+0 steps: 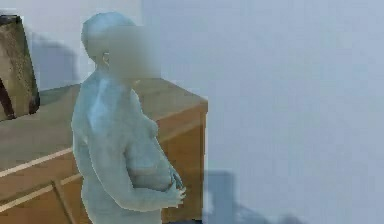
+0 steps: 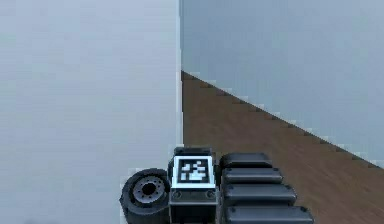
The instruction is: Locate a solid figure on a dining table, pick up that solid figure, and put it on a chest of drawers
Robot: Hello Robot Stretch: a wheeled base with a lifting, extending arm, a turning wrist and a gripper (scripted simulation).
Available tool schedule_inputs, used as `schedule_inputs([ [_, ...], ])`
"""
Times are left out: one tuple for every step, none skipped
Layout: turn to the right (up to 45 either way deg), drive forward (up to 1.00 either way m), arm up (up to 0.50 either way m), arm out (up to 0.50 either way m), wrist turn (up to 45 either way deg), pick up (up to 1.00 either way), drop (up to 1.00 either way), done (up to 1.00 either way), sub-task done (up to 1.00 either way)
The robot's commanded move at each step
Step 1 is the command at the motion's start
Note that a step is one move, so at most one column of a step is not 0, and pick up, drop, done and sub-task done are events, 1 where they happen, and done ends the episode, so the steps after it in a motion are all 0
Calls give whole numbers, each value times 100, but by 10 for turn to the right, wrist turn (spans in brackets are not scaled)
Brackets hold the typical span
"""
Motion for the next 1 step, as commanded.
schedule_inputs([
  [450,0,0,0,0,0,0,0,0],
])
